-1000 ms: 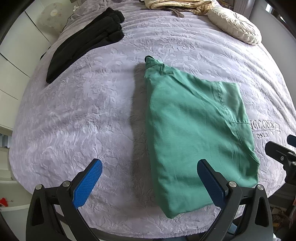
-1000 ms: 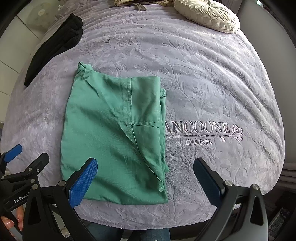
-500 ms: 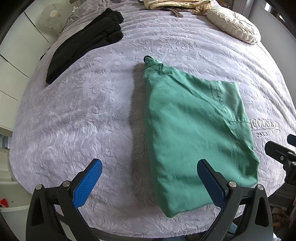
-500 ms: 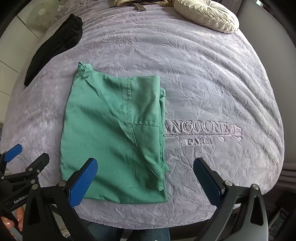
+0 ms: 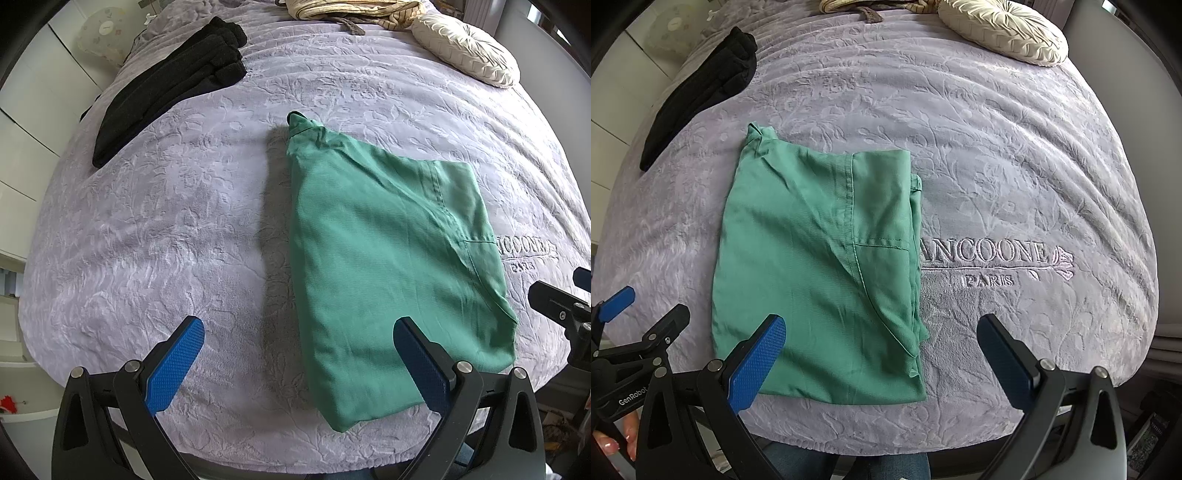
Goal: Fold large clothes
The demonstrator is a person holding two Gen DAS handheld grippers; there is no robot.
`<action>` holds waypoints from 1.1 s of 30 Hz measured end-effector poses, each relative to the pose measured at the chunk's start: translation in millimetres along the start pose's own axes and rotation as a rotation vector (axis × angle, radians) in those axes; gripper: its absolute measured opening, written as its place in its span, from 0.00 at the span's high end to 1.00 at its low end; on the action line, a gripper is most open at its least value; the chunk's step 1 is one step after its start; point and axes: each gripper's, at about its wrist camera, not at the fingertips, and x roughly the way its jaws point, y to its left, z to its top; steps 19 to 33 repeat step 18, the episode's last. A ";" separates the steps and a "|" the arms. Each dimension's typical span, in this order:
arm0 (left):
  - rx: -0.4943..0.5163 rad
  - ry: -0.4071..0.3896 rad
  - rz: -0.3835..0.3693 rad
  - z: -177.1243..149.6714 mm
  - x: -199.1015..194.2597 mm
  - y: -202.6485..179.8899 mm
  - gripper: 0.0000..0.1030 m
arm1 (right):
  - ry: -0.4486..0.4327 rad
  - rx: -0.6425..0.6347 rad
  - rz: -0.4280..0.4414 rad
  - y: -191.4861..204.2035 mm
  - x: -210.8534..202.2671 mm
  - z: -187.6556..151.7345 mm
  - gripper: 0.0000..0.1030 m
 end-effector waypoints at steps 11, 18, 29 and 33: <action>0.007 0.005 0.004 -1.8 1.1 0.3 0.00 | 0.000 0.004 -0.001 1.8 0.2 -0.2 0.00; 0.027 -0.025 0.002 0.1 -1.6 0.0 0.00 | 0.005 0.004 0.000 2.4 2.1 -1.3 0.00; 0.027 -0.025 0.002 0.1 -1.6 0.0 0.00 | 0.005 0.004 0.000 2.4 2.1 -1.3 0.00; 0.027 -0.025 0.002 0.1 -1.6 0.0 0.00 | 0.005 0.004 0.000 2.4 2.1 -1.3 0.00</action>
